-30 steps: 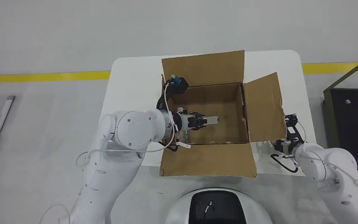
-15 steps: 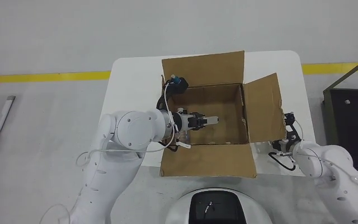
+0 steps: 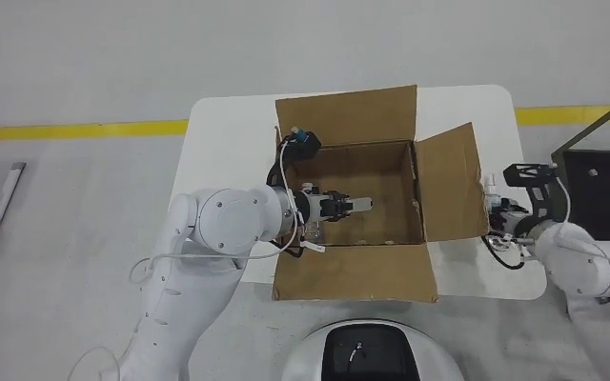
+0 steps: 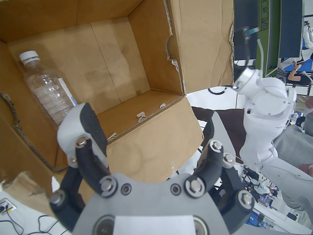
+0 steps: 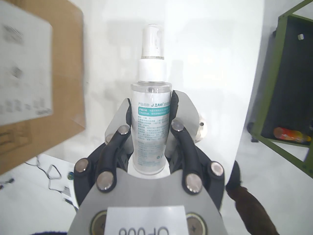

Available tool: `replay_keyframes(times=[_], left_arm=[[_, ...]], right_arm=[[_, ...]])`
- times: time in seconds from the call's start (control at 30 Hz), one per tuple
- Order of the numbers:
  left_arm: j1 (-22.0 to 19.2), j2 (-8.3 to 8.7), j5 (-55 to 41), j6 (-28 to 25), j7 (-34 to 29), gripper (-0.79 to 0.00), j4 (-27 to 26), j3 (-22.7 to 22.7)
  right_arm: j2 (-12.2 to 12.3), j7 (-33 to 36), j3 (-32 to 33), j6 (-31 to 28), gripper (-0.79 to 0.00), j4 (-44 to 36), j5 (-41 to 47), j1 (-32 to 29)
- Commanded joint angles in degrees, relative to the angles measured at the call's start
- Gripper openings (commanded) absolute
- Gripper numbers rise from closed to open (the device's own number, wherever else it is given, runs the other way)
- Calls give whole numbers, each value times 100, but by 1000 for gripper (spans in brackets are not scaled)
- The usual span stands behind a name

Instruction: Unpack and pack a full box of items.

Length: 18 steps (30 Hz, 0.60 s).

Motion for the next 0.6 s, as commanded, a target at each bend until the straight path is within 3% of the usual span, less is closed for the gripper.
replay_keyframes(times=[0.0, 0.13, 0.27, 0.33, 0.57], left_arm=[[0, 0, 0, 0, 0, 0, 0, 0], [0, 0, 0, 0, 0, 0, 0, 0], [46, 1, -5, -37, 96, 0, -10, -6], [124, 20, 69, -145, 240, 0, -137, -43], [186, 124, 592, -106, 241, 0, -862, -370]], right_arm=[[-36, -428, 539, -87, -785, -142, 1236, -68], [-110, -892, 1387, -550, -785, -220, 3427, -249], [-161, -853, 1712, -1029, -785, -163, 5139, -381], [-171, -739, 1693, -1178, -785, -184, 5640, -427], [-145, -350, 1241, -1455, -785, -168, 6164, -317]])
